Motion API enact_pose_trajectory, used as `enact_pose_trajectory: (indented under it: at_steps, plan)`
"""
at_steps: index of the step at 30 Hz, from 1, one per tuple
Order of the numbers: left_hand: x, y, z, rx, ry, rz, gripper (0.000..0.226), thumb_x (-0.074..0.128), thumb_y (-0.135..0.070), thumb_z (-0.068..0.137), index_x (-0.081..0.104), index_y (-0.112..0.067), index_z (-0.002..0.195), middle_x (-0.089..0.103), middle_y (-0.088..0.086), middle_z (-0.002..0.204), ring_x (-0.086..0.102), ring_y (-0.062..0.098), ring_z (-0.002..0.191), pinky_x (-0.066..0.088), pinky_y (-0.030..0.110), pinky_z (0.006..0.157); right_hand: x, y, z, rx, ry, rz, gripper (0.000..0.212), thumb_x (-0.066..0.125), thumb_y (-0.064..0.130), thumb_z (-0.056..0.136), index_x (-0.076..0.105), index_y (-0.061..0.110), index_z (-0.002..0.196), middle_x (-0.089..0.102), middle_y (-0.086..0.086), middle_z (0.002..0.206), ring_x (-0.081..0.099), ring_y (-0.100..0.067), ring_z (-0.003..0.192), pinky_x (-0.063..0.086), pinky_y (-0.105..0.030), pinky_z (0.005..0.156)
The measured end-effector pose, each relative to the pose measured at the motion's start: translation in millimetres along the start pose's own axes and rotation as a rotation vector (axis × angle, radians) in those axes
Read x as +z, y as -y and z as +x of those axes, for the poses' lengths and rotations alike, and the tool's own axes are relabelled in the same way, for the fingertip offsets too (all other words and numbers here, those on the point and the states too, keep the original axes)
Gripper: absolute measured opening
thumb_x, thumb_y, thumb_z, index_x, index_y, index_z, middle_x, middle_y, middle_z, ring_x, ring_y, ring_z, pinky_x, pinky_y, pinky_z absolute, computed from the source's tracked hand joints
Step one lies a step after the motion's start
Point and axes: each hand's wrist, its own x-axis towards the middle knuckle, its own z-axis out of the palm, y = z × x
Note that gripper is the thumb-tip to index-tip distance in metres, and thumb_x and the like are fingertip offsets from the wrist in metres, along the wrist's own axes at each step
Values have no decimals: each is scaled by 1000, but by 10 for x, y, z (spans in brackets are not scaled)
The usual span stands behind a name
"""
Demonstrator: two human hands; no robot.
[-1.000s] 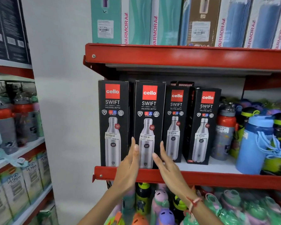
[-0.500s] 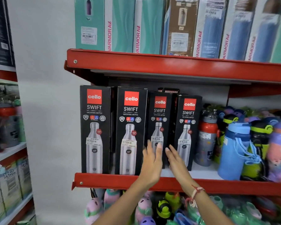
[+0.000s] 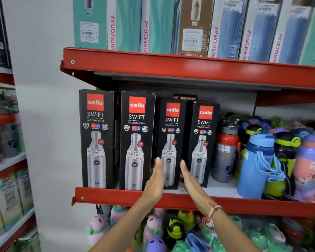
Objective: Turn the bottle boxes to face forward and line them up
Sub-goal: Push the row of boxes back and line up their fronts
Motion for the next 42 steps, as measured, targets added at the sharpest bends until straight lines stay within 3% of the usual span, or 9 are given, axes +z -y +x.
enact_pose_trajectory:
  at_steps: [7, 18, 20, 22, 24, 29, 32, 36, 42]
  plan:
    - [-232, 110, -32, -16, 67, -74, 129, 10, -104, 39, 13, -37, 149, 14, 2, 161, 16, 26, 147, 12, 51, 121, -46, -14, -265, -68, -18, -149, 71, 21, 74, 86, 18, 43, 150, 26, 10, 159, 28, -16, 145, 18, -41, 117]
    - [-299, 192, -261, 47, 56, -23, 104, 11, -98, 57, 23, -44, 145, 28, 2, 157, 27, 24, 144, 19, 50, 120, -73, -109, -365, -143, -34, -215, 83, 22, 86, 74, 22, 48, 147, 34, 15, 154, 33, -13, 143, 21, -41, 120]
    - [-292, 163, -321, 130, -27, 89, 80, 11, -87, 73, 53, -42, 124, 62, -2, 125, 52, 23, 125, 38, 38, 107, -90, -114, -362, -145, -39, -197, 77, 25, 81, 78, 27, 46, 147, 39, 13, 152, 39, -12, 139, 25, -40, 118]
    - [-282, 101, -369, 311, -246, 275, 65, 15, -73, 85, 58, -23, 83, 60, -6, 72, 67, 23, 81, 47, 29, 75, -137, -104, -337, -159, -65, -144, 75, 29, 77, 80, 38, 39, 144, 52, 7, 143, 54, -14, 127, 36, -35, 109]
    - [-243, 28, -370, 496, -430, 423, 64, 20, -61, 93, 60, -13, 78, 59, -1, 52, 61, 17, 54, 50, 35, 60, -232, -81, -287, -169, -140, -70, 74, 32, 71, 82, 49, 28, 140, 62, 1, 130, 63, -14, 112, 41, -31, 96]
    - [197, -185, -150, 516, -100, 145, 48, 33, -46, 98, 64, -14, 113, 74, 6, 101, 70, 13, 94, 54, 39, 90, -564, -83, -46, -147, -371, 58, 63, 36, 70, 86, 55, 30, 130, 58, 1, 135, 53, -22, 127, 38, -45, 110]
    - [578, -335, -27, 346, 135, 170, 65, 26, -54, 97, 24, -17, 150, 34, 1, 154, 30, 18, 143, 21, 30, 117, -701, -49, 47, -160, -389, 41, 62, 34, 56, 96, 30, 25, 150, 33, 2, 156, 29, -20, 144, 22, -38, 118]
    - [855, -370, 131, 143, 111, 51, 78, 16, -66, 91, -5, -22, 152, 11, 0, 162, 11, 22, 149, 10, 39, 119, -814, -95, 162, -154, -413, -43, 59, 33, 53, 98, 24, 31, 152, 26, -1, 159, 18, -23, 148, 15, -42, 116]
    - [884, -311, 190, 106, 136, -37, 79, 8, -76, 82, 11, -35, 150, 13, -7, 161, 11, 14, 148, 9, 41, 122, -801, -211, 259, -154, -254, -9, 66, 31, 59, 94, 7, 39, 152, 16, 15, 160, 17, -17, 148, 15, -39, 118]
